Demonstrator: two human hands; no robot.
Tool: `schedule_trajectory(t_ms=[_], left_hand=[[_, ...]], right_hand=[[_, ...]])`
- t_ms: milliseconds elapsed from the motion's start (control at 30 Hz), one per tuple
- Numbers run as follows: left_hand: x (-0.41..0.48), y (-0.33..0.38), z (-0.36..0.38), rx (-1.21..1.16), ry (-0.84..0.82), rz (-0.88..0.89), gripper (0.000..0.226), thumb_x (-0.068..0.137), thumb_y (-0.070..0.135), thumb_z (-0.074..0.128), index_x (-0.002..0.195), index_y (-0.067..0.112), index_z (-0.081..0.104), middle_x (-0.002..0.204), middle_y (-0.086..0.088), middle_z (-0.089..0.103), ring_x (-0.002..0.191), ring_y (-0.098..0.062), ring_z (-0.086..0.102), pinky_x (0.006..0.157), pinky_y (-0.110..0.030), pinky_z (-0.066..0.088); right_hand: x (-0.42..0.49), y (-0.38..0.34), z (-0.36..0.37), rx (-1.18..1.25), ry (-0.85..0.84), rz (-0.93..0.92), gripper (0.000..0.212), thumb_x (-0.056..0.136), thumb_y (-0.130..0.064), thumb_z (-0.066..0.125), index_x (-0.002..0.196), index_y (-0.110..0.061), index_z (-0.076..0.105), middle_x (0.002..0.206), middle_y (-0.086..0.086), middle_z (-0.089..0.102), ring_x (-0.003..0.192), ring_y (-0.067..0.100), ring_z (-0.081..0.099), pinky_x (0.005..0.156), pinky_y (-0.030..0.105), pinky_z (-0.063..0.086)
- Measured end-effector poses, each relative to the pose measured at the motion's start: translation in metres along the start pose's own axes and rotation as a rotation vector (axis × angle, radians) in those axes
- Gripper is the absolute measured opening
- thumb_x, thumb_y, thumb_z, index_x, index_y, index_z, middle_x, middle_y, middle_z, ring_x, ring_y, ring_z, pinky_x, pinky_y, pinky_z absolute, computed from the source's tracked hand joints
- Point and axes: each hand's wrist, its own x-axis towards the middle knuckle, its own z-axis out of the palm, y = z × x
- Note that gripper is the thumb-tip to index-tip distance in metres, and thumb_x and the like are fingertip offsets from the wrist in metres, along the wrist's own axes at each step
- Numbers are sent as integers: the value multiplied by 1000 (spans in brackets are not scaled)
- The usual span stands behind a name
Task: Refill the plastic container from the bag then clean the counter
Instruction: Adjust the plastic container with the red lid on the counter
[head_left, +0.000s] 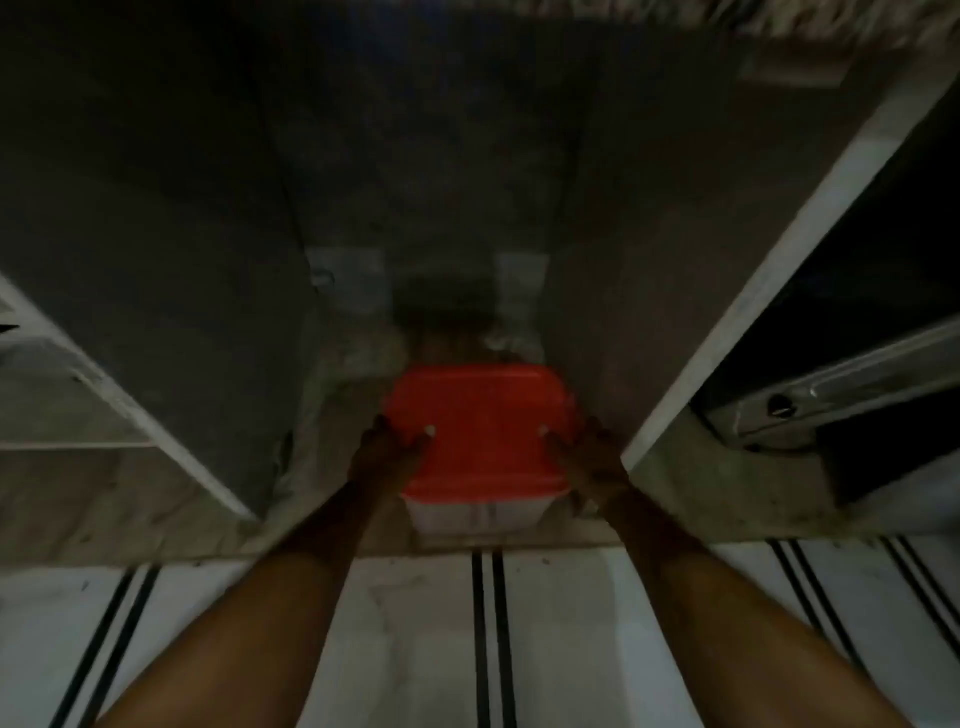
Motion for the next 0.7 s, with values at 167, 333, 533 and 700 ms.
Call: schedule_trajectory(t_ms=[167,333,533,700], left_hand=[[24,-6,20,-71,84,-32,78,96,49,66,155,6,39,156,-19,48,140,-36,50,114,-39,40],[12,-14,19,-139,94,-79,77,90,49,73,148,3,49,148,-20,56,134,-36,56,112,-40,44],[-47,0,-28,-221,74,-69,75,92,50,71,147,5,50,141,-19,61,127,-36,61,107,-43,49],[-126,59,-103,-173,83,-49,97,76,78,68,141,7,54,133,-12,66,116,-31,67,101,-43,54]], right_hand=[[19,-6,14,60,98,4,75,95,-46,68,150,-2,42,151,18,51,138,37,51,114,37,38],[26,2,18,182,48,24,94,79,-64,75,151,-11,48,152,15,53,137,34,53,117,41,39],[-45,-24,-9,291,-25,106,70,86,-57,73,141,-15,58,132,12,67,118,33,65,103,40,52],[-140,-85,-69,353,51,146,71,81,-63,74,128,-11,61,117,8,70,97,25,67,89,33,55]])
